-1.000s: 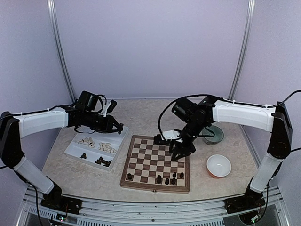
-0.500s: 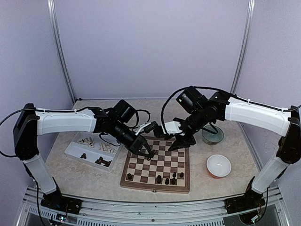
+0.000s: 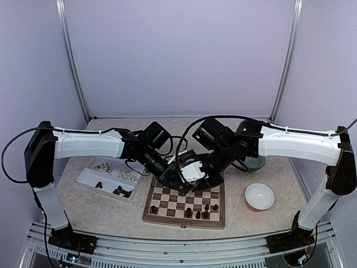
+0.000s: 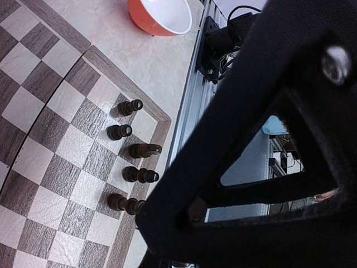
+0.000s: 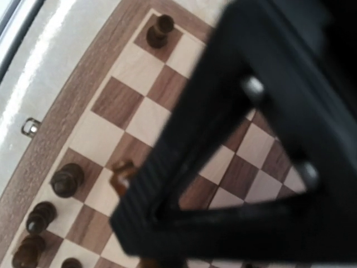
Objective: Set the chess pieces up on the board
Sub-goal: Pass from the left arm to the right, then pass from the right arm to the left
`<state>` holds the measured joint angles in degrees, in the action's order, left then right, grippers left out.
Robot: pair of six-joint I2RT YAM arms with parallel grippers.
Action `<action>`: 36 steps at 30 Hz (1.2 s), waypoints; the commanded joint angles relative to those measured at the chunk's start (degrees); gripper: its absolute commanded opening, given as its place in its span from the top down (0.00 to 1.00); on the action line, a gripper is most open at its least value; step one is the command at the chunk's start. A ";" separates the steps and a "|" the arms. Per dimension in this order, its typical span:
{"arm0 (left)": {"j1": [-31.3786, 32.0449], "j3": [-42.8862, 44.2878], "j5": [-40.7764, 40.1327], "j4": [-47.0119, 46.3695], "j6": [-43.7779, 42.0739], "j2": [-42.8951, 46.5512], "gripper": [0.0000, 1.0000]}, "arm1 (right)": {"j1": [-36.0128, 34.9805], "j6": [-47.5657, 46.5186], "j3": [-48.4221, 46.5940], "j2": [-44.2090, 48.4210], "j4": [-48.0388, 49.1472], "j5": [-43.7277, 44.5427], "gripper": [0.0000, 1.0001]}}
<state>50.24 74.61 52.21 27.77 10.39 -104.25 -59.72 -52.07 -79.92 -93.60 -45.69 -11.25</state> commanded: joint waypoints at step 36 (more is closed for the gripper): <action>11.79 -19.32 -51.36 -46.87 6.84 23.91 0.46 | 23.38 27.90 8.75 4.43 17.61 -55.38 0.92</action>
<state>60.25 52.07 6.17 -15.55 17.80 -75.81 -36.93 -27.51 -71.44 -90.19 -30.37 -58.17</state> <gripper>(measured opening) 0.530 0.148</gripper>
